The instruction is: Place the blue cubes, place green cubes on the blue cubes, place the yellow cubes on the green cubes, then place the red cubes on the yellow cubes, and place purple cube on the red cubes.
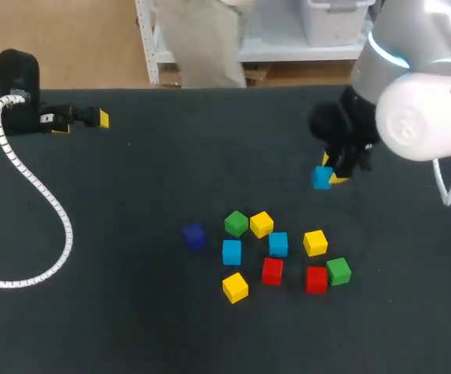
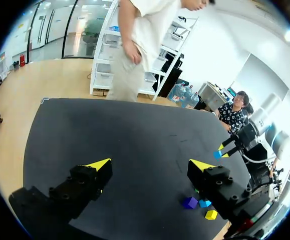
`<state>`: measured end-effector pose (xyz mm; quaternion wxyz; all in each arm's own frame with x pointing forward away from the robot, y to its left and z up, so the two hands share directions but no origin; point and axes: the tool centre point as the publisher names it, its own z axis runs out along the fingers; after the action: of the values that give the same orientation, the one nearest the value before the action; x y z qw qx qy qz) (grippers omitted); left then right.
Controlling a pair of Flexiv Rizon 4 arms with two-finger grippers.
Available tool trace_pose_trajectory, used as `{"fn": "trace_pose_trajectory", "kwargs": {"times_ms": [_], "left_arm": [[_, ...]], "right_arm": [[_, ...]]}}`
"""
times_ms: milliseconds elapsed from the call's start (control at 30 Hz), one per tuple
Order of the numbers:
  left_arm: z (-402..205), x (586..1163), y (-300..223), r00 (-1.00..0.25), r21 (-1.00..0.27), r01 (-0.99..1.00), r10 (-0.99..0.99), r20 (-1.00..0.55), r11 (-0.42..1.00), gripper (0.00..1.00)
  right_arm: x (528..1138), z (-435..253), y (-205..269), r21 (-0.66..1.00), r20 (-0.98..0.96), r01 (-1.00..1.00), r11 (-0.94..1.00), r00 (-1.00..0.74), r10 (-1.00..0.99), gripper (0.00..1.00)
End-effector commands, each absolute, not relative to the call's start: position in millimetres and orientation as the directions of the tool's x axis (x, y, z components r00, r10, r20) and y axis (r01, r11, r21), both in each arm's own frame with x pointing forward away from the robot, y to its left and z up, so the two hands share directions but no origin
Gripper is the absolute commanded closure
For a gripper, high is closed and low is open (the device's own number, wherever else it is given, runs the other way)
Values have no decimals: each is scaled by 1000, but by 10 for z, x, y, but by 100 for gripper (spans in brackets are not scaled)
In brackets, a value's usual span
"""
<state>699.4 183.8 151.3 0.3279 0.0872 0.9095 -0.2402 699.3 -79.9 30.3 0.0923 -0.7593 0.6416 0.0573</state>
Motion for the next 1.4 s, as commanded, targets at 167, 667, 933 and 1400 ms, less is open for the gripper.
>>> {"fn": "trace_pose_trajectory", "kwargs": {"times_ms": [167, 667, 933, 1400], "left_arm": [[1503, 6993, 1847, -767, -383, 320, 0, -641, 866, 0], [1503, 6993, 1847, -767, -383, 320, 0, -641, 866, 0], [1503, 6993, 1847, -767, -383, 320, 0, -641, 866, 0], [1503, 6993, 1847, -767, -383, 320, 0, -641, 866, 0]], "right_arm": [[7227, 248, -590, -22, -130, -987, -162, 163, -978, 100], [7362, 77, -633, 32, -64, -994, -101, 99, -993, 100], [7400, 67, -601, 43, -64, -995, -89, 86, -994, 100], [7405, 61, -622, 31, -51, -996, -86, 84, -995, 0]]}}
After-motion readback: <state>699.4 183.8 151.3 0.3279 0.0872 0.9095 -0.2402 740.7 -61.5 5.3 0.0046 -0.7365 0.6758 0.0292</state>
